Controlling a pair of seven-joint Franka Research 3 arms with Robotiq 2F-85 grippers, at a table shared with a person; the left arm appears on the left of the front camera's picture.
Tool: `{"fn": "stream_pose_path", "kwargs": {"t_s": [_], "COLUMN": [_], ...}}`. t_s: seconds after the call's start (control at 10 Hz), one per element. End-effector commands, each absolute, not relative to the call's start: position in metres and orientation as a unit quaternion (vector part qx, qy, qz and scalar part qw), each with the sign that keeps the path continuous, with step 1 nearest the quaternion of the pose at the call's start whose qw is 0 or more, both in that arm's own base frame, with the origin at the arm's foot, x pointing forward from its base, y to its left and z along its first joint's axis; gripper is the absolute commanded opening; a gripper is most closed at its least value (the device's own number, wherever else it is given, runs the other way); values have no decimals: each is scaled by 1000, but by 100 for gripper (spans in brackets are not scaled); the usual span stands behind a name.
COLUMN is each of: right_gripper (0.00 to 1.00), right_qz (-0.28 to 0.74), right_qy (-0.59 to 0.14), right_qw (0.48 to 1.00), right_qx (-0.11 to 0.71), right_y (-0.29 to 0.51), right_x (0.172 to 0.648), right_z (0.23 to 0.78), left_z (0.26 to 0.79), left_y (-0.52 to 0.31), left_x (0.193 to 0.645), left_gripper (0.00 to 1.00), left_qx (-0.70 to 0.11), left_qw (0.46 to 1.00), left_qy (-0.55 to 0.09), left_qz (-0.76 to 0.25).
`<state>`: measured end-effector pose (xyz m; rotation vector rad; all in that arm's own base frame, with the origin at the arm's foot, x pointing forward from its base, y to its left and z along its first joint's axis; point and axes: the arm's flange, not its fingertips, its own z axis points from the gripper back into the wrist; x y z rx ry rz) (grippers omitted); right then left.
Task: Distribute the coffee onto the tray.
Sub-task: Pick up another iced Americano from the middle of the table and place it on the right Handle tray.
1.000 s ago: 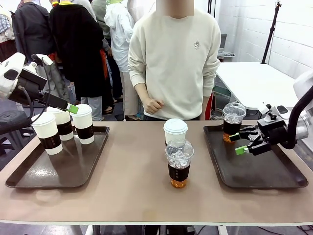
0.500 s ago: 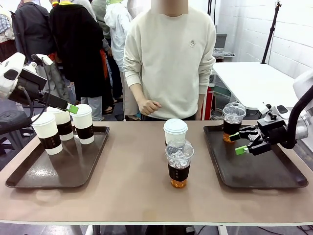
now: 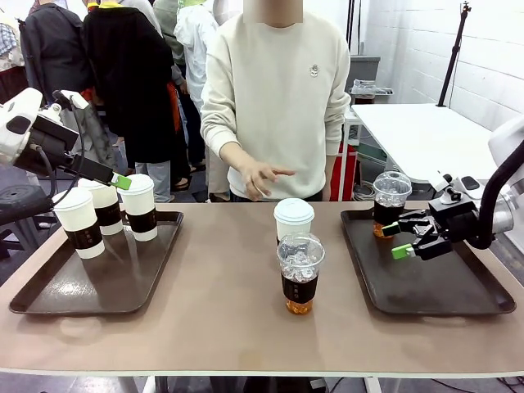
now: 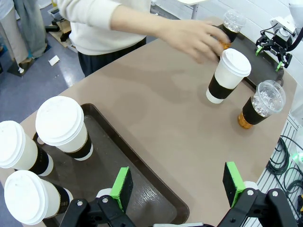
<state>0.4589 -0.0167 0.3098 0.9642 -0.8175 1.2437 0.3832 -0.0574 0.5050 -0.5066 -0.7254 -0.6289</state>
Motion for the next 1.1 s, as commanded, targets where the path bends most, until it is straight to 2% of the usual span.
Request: {"fn": "stream_pose_path", "kwargs": {"t_s": [0.0,0.4,1.0], "right_gripper": [100,100,100], "right_qz": [551,568,557], "right_qy": [-365,-347,-354], "right_qw": [628,614,625], "right_qx": [410,424,417], "right_y": [3,18,-9], "right_x": [455,458,438], "right_z": [305,302,306], "left_z": [504,504,504], "left_y": [-58,-58,-58], "left_x": [384,384,384], "left_gripper": [100,100,100], "left_qx": [-249,-249,-249], "left_qw": [855,855,855], "left_qy": [-345,-345,-345], "left_qz": [-296,-296,-296]}}
